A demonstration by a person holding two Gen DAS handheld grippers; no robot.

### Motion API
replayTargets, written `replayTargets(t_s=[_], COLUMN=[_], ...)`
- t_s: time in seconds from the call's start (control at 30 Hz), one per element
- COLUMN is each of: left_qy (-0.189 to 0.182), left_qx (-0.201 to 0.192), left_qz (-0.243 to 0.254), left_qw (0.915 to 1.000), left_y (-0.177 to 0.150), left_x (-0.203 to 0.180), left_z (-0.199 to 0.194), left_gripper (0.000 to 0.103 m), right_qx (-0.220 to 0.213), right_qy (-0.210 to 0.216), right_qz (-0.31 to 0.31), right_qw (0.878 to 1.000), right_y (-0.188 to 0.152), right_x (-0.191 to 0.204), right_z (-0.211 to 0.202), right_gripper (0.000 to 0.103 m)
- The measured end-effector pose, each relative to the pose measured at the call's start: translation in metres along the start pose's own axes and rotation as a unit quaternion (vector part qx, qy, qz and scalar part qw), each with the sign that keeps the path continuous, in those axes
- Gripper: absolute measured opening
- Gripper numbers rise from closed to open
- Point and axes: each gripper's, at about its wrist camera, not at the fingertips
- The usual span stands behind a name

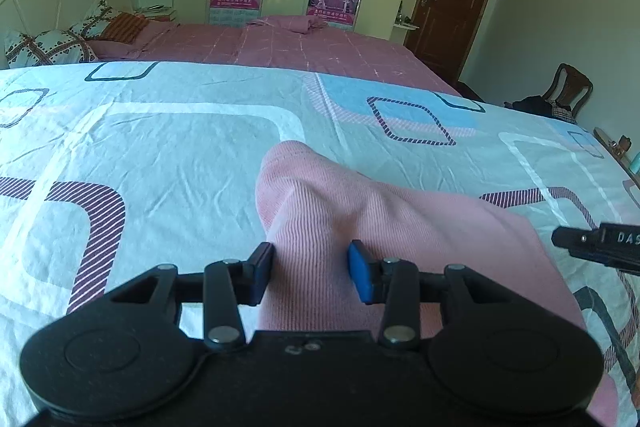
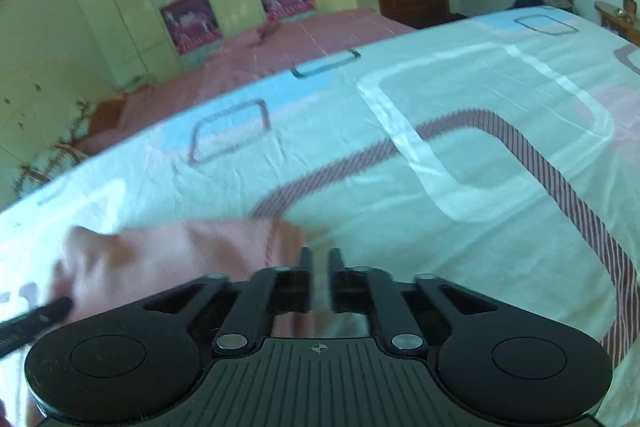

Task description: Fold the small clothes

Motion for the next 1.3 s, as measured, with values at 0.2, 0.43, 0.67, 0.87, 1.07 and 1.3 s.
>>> replayTargets(t_s=[0.2,0.43,0.67,0.87,1.07,1.3], left_qy=[0.002,0.009,0.010,0.020,0.023,0.018], left_qx=[0.002,0.001,-0.001,0.006,0.017,0.000], left_qz=[0.006,0.011,0.007,0.019,0.008,0.018], left_qw=[1.0000,0.9999,0.9999,0.9996,0.9995,0.9997], left_y=[0.001,0.001,0.004,0.001,0.004,-0.008], left_x=[-0.001,-0.005,-0.006,-0.008,0.001,0.001], left_z=[-0.001,-0.002,-0.004,0.009,0.003,-0.033], left_gripper=[0.039,0.039,0.040,0.055,0.065,0.063], right_qx=[0.037,0.071,0.008,0.018,0.022,0.016], right_qy=[0.026,0.045,0.021,-0.029,-0.007,0.035], right_qz=[-0.021,-0.027,-0.078,-0.114,-0.076,-0.059], right_qw=[0.999,0.996,0.997,0.993,0.997,0.997], right_y=[-0.003,-0.009,-0.011,-0.026,-0.016,-0.014], right_x=[0.021,0.024,0.034,0.030,0.020,0.015], right_z=[0.014,0.030,0.015,0.042,0.030,-0.025], right_gripper=[0.047,0.010,0.006,0.006,0.007,0.031])
Point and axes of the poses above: each gripper's, at about its wrist camera, not at the fingertips, and z roughly the way its jaws point, x to its left, y to its top, and after that the axes turned 11 degrees about z, right-handed
